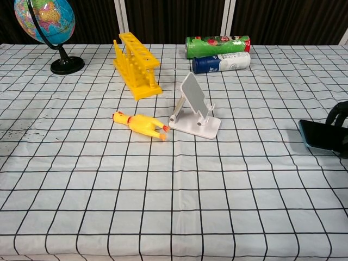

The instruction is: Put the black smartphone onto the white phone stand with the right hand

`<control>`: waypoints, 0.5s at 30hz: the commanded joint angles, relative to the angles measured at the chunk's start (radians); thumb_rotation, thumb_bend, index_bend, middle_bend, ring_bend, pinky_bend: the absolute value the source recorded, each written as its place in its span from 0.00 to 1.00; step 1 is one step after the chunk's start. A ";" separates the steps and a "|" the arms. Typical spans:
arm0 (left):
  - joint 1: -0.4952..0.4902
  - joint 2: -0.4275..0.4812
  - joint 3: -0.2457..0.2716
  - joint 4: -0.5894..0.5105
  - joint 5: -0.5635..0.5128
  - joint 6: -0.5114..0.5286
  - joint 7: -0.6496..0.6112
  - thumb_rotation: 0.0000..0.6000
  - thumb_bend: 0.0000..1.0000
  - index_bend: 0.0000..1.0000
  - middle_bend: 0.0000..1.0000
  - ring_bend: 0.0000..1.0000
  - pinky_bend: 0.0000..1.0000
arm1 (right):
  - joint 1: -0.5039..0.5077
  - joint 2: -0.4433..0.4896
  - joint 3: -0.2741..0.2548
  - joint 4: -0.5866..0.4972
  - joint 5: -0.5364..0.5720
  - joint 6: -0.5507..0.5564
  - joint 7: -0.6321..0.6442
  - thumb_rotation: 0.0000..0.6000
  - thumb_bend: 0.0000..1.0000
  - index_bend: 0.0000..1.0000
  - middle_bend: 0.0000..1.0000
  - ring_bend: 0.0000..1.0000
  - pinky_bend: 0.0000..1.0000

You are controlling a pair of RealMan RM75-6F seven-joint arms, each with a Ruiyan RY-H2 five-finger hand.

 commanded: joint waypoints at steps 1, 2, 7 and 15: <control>0.000 0.000 0.000 0.000 0.000 -0.001 -0.001 1.00 0.00 0.00 0.00 0.00 0.00 | -0.010 0.024 0.019 -0.039 -0.018 0.007 0.054 1.00 0.40 0.81 0.78 0.51 0.14; 0.000 0.000 0.000 0.000 -0.001 -0.001 -0.002 1.00 0.00 0.00 0.00 0.00 0.00 | -0.013 0.033 0.028 -0.054 -0.020 0.005 0.080 1.00 0.40 0.81 0.78 0.51 0.14; 0.000 0.001 0.000 -0.001 -0.002 -0.003 -0.004 1.00 0.00 0.00 0.00 0.00 0.00 | -0.028 0.063 0.064 -0.111 -0.035 0.002 0.191 1.00 0.41 0.81 0.78 0.51 0.14; -0.001 0.001 -0.001 -0.001 -0.001 -0.004 -0.004 1.00 0.00 0.00 0.00 0.00 0.00 | -0.023 0.075 0.123 -0.209 -0.010 0.003 0.290 1.00 0.41 0.81 0.78 0.51 0.14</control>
